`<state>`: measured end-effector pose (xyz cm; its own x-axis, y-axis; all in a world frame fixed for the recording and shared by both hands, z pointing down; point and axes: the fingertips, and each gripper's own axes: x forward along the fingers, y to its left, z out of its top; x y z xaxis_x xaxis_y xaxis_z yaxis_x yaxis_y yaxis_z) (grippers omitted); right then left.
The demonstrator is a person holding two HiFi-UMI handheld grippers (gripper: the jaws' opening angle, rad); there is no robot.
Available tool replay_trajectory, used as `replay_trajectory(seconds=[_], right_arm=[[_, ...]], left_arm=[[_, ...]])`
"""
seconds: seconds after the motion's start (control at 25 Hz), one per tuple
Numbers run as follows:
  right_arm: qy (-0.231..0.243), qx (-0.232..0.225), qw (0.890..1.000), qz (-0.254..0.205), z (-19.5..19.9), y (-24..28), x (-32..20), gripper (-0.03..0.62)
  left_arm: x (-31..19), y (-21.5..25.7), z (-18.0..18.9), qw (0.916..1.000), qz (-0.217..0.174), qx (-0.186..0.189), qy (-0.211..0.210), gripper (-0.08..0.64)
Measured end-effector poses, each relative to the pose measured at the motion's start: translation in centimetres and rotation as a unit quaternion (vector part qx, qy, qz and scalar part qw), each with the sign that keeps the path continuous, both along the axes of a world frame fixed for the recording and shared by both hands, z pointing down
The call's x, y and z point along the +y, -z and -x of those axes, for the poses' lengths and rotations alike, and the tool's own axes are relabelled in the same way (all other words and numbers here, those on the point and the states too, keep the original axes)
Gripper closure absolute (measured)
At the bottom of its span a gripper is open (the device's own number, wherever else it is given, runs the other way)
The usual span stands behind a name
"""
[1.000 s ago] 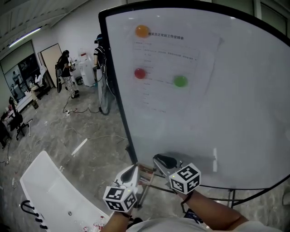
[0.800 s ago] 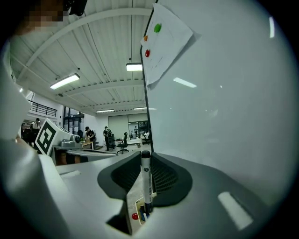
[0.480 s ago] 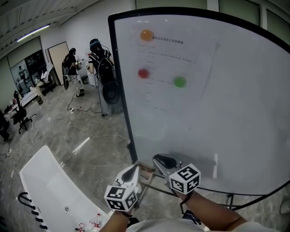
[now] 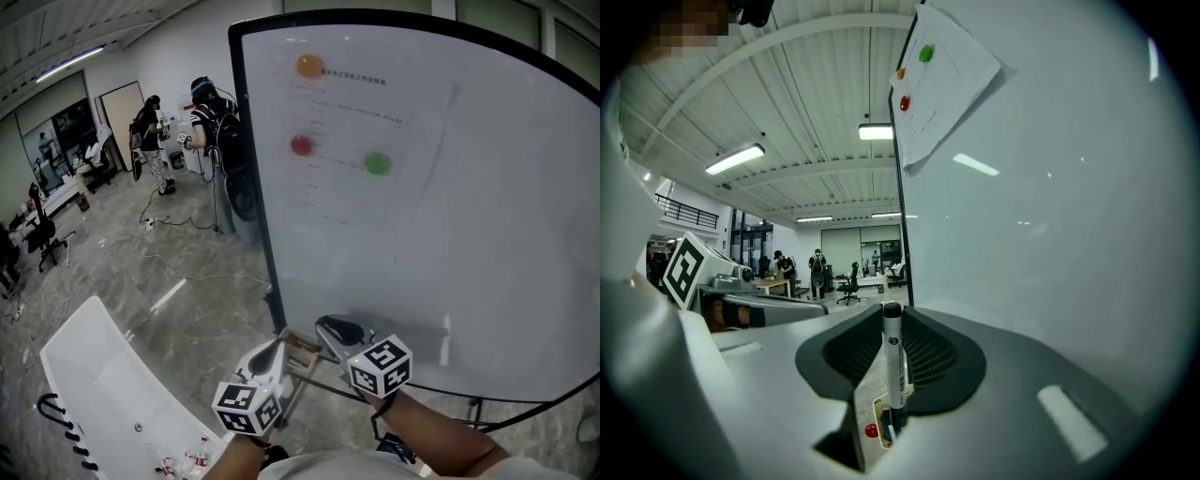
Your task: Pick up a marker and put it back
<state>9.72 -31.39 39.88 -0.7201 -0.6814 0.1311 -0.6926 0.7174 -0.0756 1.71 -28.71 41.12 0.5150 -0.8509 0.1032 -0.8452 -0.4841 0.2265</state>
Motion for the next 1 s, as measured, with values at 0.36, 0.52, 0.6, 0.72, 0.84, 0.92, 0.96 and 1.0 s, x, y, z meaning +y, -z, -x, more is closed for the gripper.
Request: replay_trajectory(seconds=[0.36, 0.52, 0.6, 0.72, 0.84, 0.92, 0.96, 1.0], right_arm=[[0.013, 0.064, 0.998, 0.015, 2.6, -4.6, -2.7, 0.523], [0.019, 0.072, 0.997, 0.037, 4.3, -7.2, -3.7, 0.523], [0.021, 0.076, 0.996, 0.049, 4.9, -8.6, -3.9, 0.523], [0.022, 0.073, 0.994, 0.072, 5.4, -11.2, -4.0, 0.523], [0.02, 0.053, 0.994, 0.09, 5.4, -13.3, -4.2, 0.523], [0.015, 0.044, 0.994, 0.102, 5.3, -14.8, -4.4, 0.523], [0.013, 0.042, 0.993, 0.107, 5.3, -15.5, -4.4, 0.523], [0.012, 0.04, 0.993, 0.112, 5.3, -16.2, -4.5, 0.523]], left_arm=[[-0.3, -1.4, 2.7, 0.9999, 0.012, 0.009, 0.007, 0.558], [-1.0, -2.1, 4.9, 0.9996, 0.018, 0.014, 0.017, 0.558], [-1.4, -2.4, 5.8, 0.9994, 0.021, 0.018, 0.021, 0.558], [-1.7, -2.8, 6.8, 0.9992, 0.025, 0.022, 0.025, 0.558], [-2.0, -3.5, 7.5, 0.9989, 0.031, 0.025, 0.027, 0.558], [-2.2, -4.1, 7.7, 0.9986, 0.037, 0.026, 0.027, 0.558], [-2.3, -4.5, 7.8, 0.9984, 0.041, 0.026, 0.028, 0.558], [-2.3, -4.8, 7.9, 0.9983, 0.044, 0.027, 0.028, 0.558]])
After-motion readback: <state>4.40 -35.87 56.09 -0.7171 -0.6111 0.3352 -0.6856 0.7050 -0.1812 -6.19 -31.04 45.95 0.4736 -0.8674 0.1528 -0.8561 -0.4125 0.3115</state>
